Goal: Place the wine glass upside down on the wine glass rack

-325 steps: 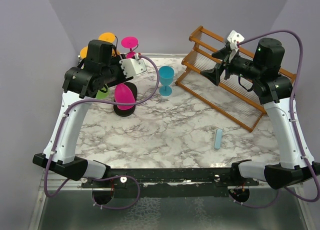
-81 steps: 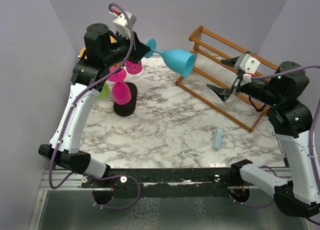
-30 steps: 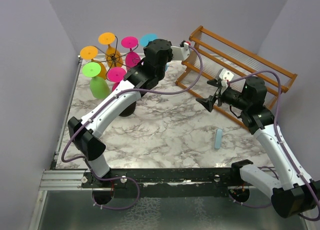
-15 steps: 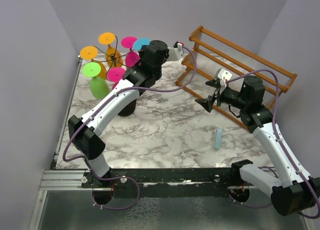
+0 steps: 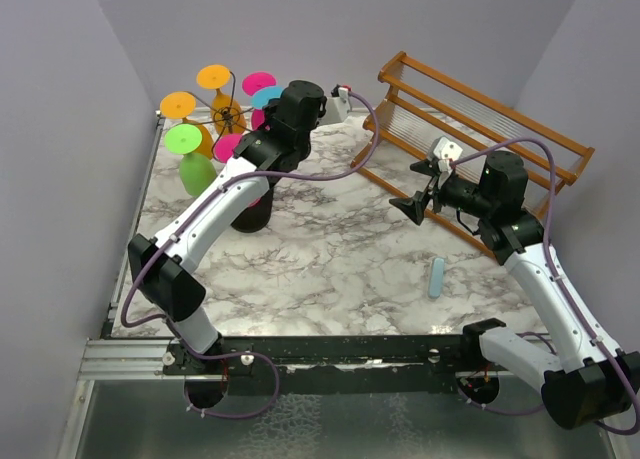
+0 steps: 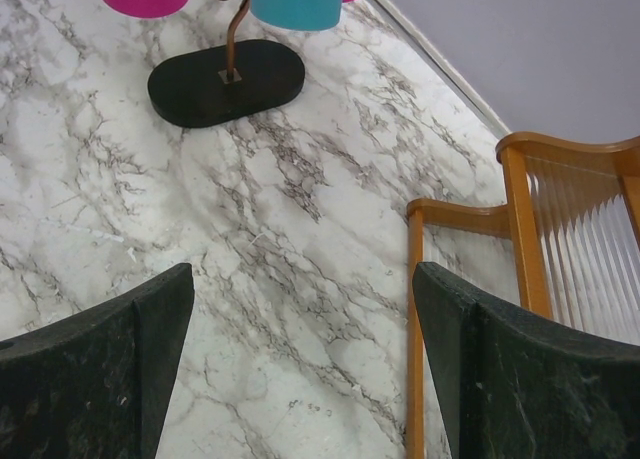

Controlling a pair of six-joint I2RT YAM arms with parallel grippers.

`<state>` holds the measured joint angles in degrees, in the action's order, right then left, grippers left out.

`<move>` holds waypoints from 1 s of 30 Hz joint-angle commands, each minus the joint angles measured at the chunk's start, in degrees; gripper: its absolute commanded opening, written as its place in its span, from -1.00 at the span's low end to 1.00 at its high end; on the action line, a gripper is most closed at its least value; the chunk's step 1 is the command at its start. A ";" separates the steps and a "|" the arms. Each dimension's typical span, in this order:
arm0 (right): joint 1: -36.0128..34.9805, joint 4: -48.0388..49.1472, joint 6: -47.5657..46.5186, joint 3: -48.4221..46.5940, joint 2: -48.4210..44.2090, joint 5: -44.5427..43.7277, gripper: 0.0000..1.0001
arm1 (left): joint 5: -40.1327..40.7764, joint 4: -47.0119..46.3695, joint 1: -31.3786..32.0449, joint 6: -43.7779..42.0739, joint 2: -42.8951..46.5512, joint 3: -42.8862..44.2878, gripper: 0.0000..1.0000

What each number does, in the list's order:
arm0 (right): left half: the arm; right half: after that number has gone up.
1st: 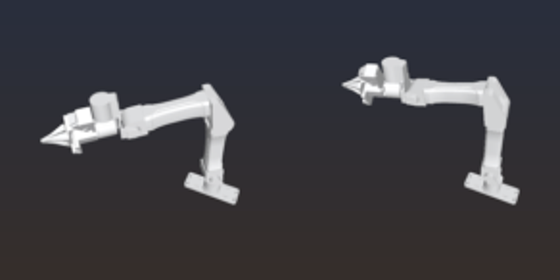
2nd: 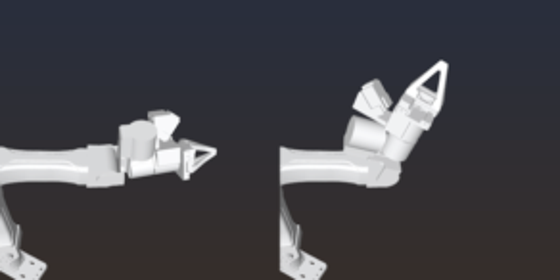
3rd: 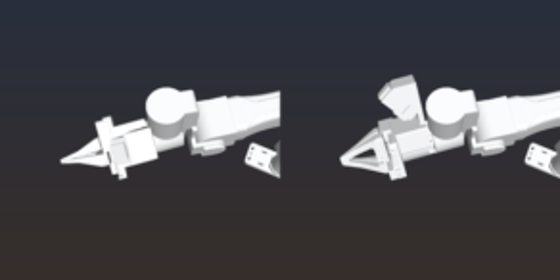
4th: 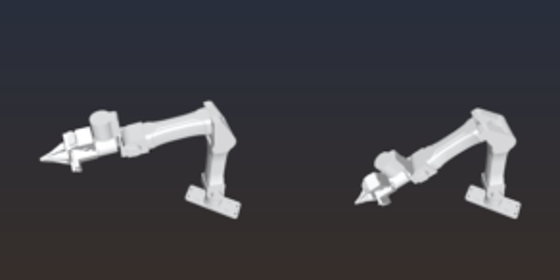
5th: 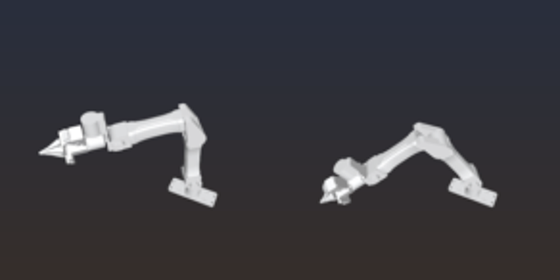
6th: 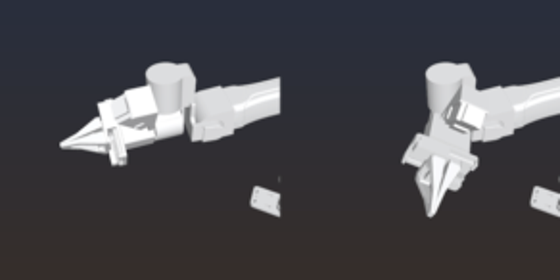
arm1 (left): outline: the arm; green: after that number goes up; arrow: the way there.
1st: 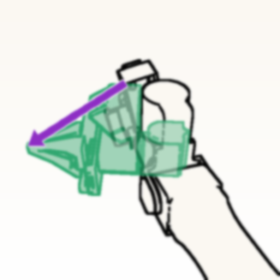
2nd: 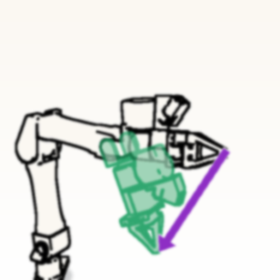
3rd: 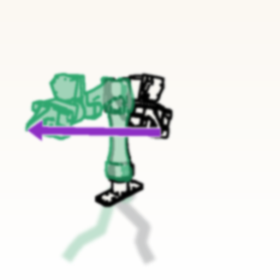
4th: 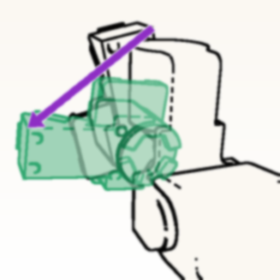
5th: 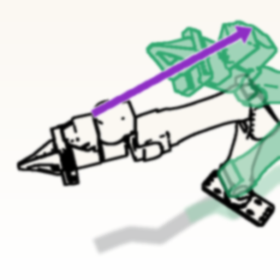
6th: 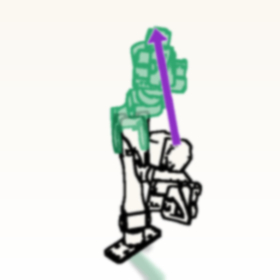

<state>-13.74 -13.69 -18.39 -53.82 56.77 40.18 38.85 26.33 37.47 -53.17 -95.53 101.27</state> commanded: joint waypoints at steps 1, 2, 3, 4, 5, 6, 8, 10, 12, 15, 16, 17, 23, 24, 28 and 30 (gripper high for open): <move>0.46 1.04 -0.94 0.51 0.34 1.04 0.80 | -0.35 0.94 -0.72 0.87 3.67 -1.13 -1.00; 0.47 1.04 -1.01 0.55 0.28 0.96 0.80 | -0.35 1.32 -0.73 0.87 3.87 -1.35 -1.00; 0.47 1.04 -1.03 0.55 0.40 0.84 0.80 | -0.40 1.66 -0.74 0.87 4.05 -1.54 -1.00; 0.47 1.04 -1.02 0.50 0.37 0.79 0.80 | -0.44 1.89 -0.74 0.84 4.30 -1.80 -1.00; 0.47 1.04 -1.06 0.60 0.43 0.78 0.80 | -0.38 2.08 -0.74 0.79 4.44 -2.03 -1.00; 0.47 1.04 -1.11 0.64 0.52 0.82 0.80 | -0.40 2.17 -0.74 0.86 4.66 -2.25 -1.00; 0.52 1.04 -1.12 0.64 0.64 0.80 0.80 | -0.38 2.47 -0.73 0.85 5.39 -2.66 -1.00; 0.55 1.08 -1.16 0.71 0.75 0.71 0.80 | -0.44 2.73 -0.74 0.94 5.96 -3.04 -1.00; 0.55 1.04 -1.21 0.72 0.83 0.65 0.80 | -0.67 3.00 -0.73 1.11 6.56 -3.39 -1.00; 0.55 1.09 -1.32 0.76 0.91 0.51 0.80 | -1.42 4.01 -0.74 1.65 7.20 -3.66 -1.00; 0.55 1.10 -1.33 0.82 1.01 0.43 0.80 | -1.53 4.25 -0.74 1.80 7.39 -3.78 -1.00; 0.55 1.12 -1.35 0.78 0.99 0.40 0.80 | -1.58 4.44 -0.74 1.90 7.56 -3.99 -1.00; 0.72 1.13 -1.47 0.85 1.27 0.34 0.81 | -3.02 6.27 -0.74 2.89 8.69 -4.33 -1.00; 0.73 1.17 -1.46 0.86 1.32 0.33 0.81 | -3.34 6.56 -0.74 3.11 8.84 -4.26 -1.00; 0.77 1.13 -1.45 0.89 1.54 0.45 0.81 | -4.57 8.29 -0.65 4.06 9.35 -3.66 -1.00; 0.82 1.13 -1.60 0.94 1.57 0.38 0.81 | -5.19 9.21 -0.50 4.46 9.63 -3.26 -1.00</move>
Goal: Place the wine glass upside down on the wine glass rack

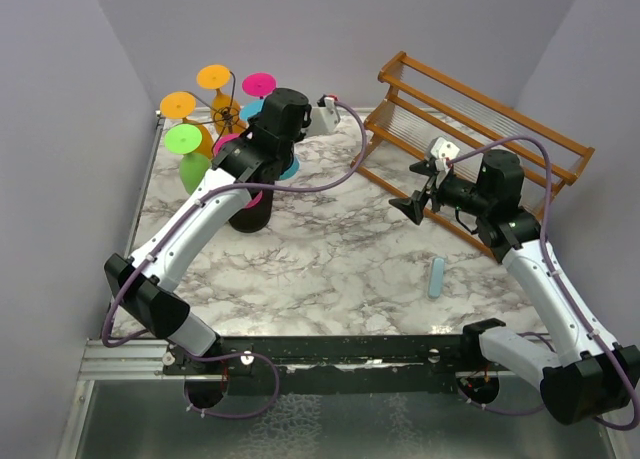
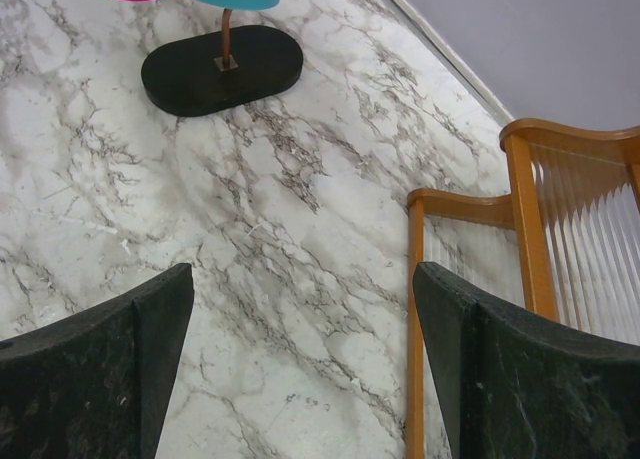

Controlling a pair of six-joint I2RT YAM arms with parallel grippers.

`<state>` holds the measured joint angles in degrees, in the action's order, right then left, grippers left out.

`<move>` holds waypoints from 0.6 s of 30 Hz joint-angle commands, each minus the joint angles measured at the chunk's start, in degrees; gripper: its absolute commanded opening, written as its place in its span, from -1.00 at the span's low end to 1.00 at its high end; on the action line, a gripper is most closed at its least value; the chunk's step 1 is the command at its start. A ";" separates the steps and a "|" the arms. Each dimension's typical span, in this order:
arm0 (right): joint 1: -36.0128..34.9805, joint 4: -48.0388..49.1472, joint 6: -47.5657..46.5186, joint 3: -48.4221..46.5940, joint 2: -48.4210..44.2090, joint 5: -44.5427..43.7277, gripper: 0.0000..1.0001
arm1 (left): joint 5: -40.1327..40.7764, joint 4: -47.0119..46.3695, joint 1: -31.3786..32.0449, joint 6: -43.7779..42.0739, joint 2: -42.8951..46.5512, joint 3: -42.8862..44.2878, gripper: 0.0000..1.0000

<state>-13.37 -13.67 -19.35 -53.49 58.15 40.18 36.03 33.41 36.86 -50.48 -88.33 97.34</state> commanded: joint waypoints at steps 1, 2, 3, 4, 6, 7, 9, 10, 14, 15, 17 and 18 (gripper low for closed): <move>0.45 1.06 -0.68 0.59 0.12 0.37 0.81 | -2.58 2.52 0.20 1.93 2.53 0.85 -1.00; 0.52 1.10 -0.68 0.62 0.18 0.34 0.81 | -2.77 2.88 0.27 2.06 2.67 0.89 -1.00; 0.53 1.06 -0.71 0.60 0.15 0.33 0.81 | -2.88 3.12 0.38 2.19 2.77 0.99 -1.00; 0.53 1.03 -0.76 0.64 0.09 0.34 0.81 | -2.89 3.35 0.47 2.21 2.80 1.01 -1.00; 0.53 1.10 -0.71 0.65 -0.01 0.34 0.81 | -2.90 3.66 0.64 2.23 3.04 1.00 -1.00; 0.57 1.10 -0.76 0.69 -0.05 0.33 0.81 | -2.97 3.73 0.74 2.27 3.20 1.01 -1.00; 0.63 1.03 -0.86 0.75 0.03 0.41 0.81 | -3.16 4.09 0.91 2.27 3.40 1.05 -1.00; 0.64 1.02 -0.84 0.75 -0.01 0.42 0.81 | -3.30 4.22 1.05 2.35 3.41 1.09 -1.00; 0.70 1.03 -0.93 0.84 0.01 0.43 0.81 | -3.86 5.00 1.58 2.52 3.53 1.62 -1.00; 0.71 1.02 -0.90 0.81 0.02 0.47 0.81 | -3.86 5.24 1.69 2.54 3.59 1.84 -1.00; 0.71 1.02 -1.03 0.83 -0.04 0.42 0.81 | -3.80 5.35 1.85 2.66 3.60 2.17 -1.00; 0.71 1.02 -1.01 0.82 -0.01 0.47 0.81 | -3.78 5.56 1.96 2.64 3.58 2.37 -1.00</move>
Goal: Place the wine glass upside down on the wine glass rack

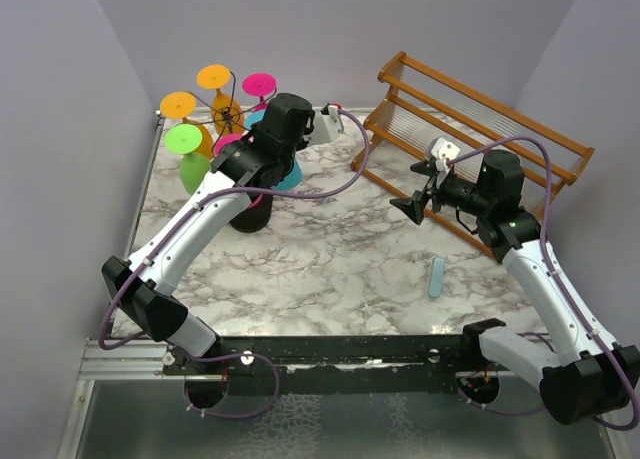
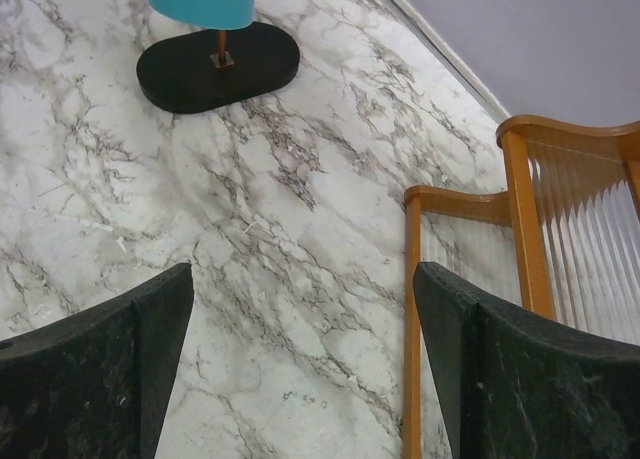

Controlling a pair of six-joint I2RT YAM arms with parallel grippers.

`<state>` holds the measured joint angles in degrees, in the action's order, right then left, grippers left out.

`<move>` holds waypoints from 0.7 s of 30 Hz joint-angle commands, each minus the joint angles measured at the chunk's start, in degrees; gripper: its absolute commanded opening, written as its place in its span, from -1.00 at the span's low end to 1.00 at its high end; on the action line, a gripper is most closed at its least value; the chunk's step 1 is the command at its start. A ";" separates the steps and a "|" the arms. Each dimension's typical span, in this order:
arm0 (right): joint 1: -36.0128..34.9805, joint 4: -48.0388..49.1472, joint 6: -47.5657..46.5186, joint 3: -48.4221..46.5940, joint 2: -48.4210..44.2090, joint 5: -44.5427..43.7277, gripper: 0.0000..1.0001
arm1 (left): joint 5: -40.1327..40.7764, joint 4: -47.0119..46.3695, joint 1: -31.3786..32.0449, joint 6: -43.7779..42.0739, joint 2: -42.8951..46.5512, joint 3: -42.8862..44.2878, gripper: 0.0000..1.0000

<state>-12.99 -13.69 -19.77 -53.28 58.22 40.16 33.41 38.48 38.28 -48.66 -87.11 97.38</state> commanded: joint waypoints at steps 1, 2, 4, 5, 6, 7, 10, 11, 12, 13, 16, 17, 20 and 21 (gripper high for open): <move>0.34 1.04 -0.55 0.61 0.03 0.48 0.81 | -1.15 0.65 0.63 0.85 2.29 2.48 -1.00; 0.36 1.04 -0.59 0.56 0.04 0.43 0.81 | -1.15 0.91 0.73 0.73 2.30 2.56 -1.00; 0.42 1.04 -0.69 0.62 0.07 0.41 0.81 | -1.09 1.10 0.95 0.55 2.26 2.72 -1.00; 0.42 1.04 -0.71 0.68 0.12 0.43 0.81 | -1.07 1.17 0.98 0.58 2.29 2.80 -1.00; 0.43 1.03 -0.69 0.68 0.06 0.36 0.81 | -1.06 1.21 1.08 0.52 2.25 2.85 -1.00; 0.43 0.99 -0.73 0.70 0.06 0.29 0.82 | -1.06 1.38 1.17 0.48 2.27 2.89 -1.00; 0.43 1.03 -0.75 0.69 0.10 0.19 0.82 | -0.97 1.80 1.32 0.41 2.22 3.34 -1.00; 0.43 1.12 -0.78 0.70 0.12 0.26 0.82 | -0.93 1.96 1.41 0.41 2.18 3.53 -1.00; 0.43 1.12 -0.79 0.64 0.13 0.26 0.82 | -0.85 2.15 1.51 0.49 2.18 3.73 -1.00; 0.43 1.08 -0.80 0.70 0.08 0.29 0.82 | -0.74 2.29 1.61 0.55 2.21 3.95 -1.00; 0.51 1.12 -0.80 0.72 -0.03 0.25 0.82 | -1.01 2.71 1.79 0.76 2.38 4.38 -1.00; 0.51 1.13 -0.80 0.74 0.05 0.26 0.82 | -1.13 2.88 1.92 0.83 2.46 4.51 -1.00; 0.59 1.13 -0.88 0.78 0.02 0.27 0.81 | -1.32 3.42 2.00 0.79 2.45 4.69 -1.00; 0.61 1.13 -0.84 0.75 0.00 0.27 0.82 | -1.51 3.68 2.13 0.83 2.47 4.77 -1.00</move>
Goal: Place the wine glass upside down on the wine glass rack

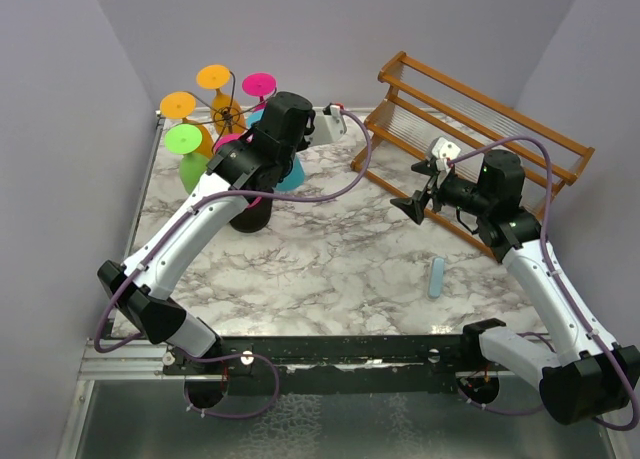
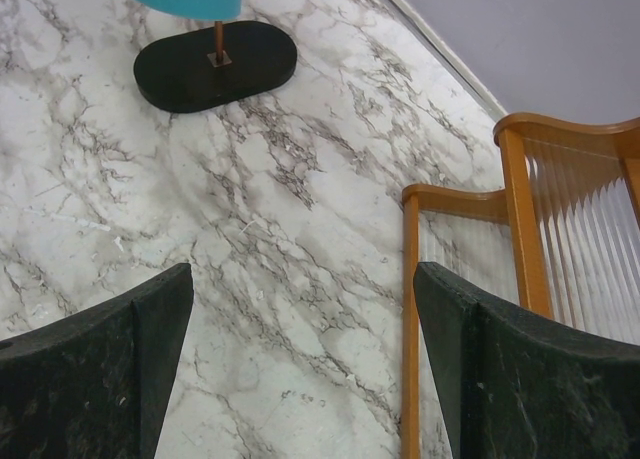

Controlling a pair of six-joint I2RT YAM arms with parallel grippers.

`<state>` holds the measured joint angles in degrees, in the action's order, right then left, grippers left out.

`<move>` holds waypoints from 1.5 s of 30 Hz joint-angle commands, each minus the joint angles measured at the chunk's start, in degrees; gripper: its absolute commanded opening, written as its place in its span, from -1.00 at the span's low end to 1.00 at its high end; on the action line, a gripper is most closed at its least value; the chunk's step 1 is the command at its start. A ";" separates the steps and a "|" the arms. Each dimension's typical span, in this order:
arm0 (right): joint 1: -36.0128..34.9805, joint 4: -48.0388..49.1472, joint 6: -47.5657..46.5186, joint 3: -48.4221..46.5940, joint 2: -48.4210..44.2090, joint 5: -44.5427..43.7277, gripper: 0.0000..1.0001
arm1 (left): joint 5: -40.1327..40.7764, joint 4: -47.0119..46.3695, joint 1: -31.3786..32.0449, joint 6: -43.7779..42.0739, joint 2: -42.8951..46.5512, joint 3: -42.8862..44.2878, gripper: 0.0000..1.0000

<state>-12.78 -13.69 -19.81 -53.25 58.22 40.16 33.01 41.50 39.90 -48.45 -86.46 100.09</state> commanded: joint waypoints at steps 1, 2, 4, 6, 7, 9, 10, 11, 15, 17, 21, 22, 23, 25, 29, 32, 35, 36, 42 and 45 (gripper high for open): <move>0.38 1.13 -0.84 0.70 -0.02 0.28 0.82 | -1.25 0.92 0.61 0.63 1.86 2.14 -1.00; 0.43 1.13 -0.84 0.73 0.04 0.29 0.82 | -1.38 1.03 0.69 0.68 1.90 2.28 -1.00; 0.47 1.18 -0.84 0.87 0.09 0.31 0.82 | -1.69 1.29 0.79 0.86 1.90 2.51 -1.00; 0.48 1.21 -0.80 0.81 0.04 0.28 0.82 | -2.13 1.46 0.92 1.10 1.81 2.71 -1.00; 0.55 1.22 -0.77 0.83 -0.02 0.25 0.82 | -2.35 1.67 0.96 1.12 1.77 2.82 -1.00; 0.62 1.25 -0.76 0.82 0.01 0.18 0.82 | -2.93 2.03 1.14 1.37 1.84 3.14 -1.00; 0.64 1.29 -0.75 0.87 0.01 0.19 0.82 | -3.28 2.21 1.21 1.49 1.78 3.32 -1.00; 0.65 1.30 -0.75 0.87 -0.03 0.21 0.82 | -3.57 2.29 1.23 1.63 1.77 3.43 -1.00; 0.72 1.30 -0.75 0.86 -0.02 0.36 0.81 | -4.03 2.09 1.48 1.75 1.31 3.70 -1.00; 0.75 1.30 -0.75 0.86 -0.07 0.39 0.82 | -3.95 1.72 1.63 1.77 0.98 3.76 -1.00; 0.75 1.31 -0.71 0.92 -0.12 0.45 0.82 | -3.55 0.59 2.06 1.69 -0.03 3.89 -1.00; 0.75 1.30 -0.75 0.88 -0.20 0.51 0.82 | -3.30 0.31 2.11 1.62 -0.25 3.92 -1.00; 0.74 1.30 -0.75 0.87 -0.21 0.46 0.82 | -2.91 -0.05 2.18 1.46 -0.47 3.92 -1.00; 0.76 1.41 -0.74 0.89 -0.23 0.47 0.82 | -2.27 -0.68 2.35 1.18 -0.92 3.94 -1.00; 0.82 1.31 -0.75 0.98 -0.26 0.57 0.82 | -1.26 -1.87 2.37 0.74 -1.64 3.97 -1.00; 0.82 1.37 -0.75 0.96 -0.25 0.59 0.82 | -0.66 -2.32 2.40 0.62 -2.11 4.01 -1.00; 0.89 1.39 -0.75 1.02 -0.23 0.56 0.82 | 0.16 -2.97 2.45 0.32 -2.48 3.87 -1.00; 0.87 1.39 -0.75 1.01 -0.27 0.52 0.82 | 0.58 -3.37 2.46 0.16 -2.50 3.78 -1.00; 0.84 1.30 -0.75 1.02 -0.43 0.53 0.82 | 2.69 -4.64 2.34 -0.76 -3.03 3.40 -1.00; 0.87 1.30 -0.83 0.99 -0.47 0.53 0.82 | 3.91 -5.83 2.37 -1.77 -3.02 2.30 -1.00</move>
<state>-12.25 -13.67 -19.84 -52.93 58.22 40.18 33.58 39.35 41.76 -48.75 -89.32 101.86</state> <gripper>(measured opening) 0.907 0.020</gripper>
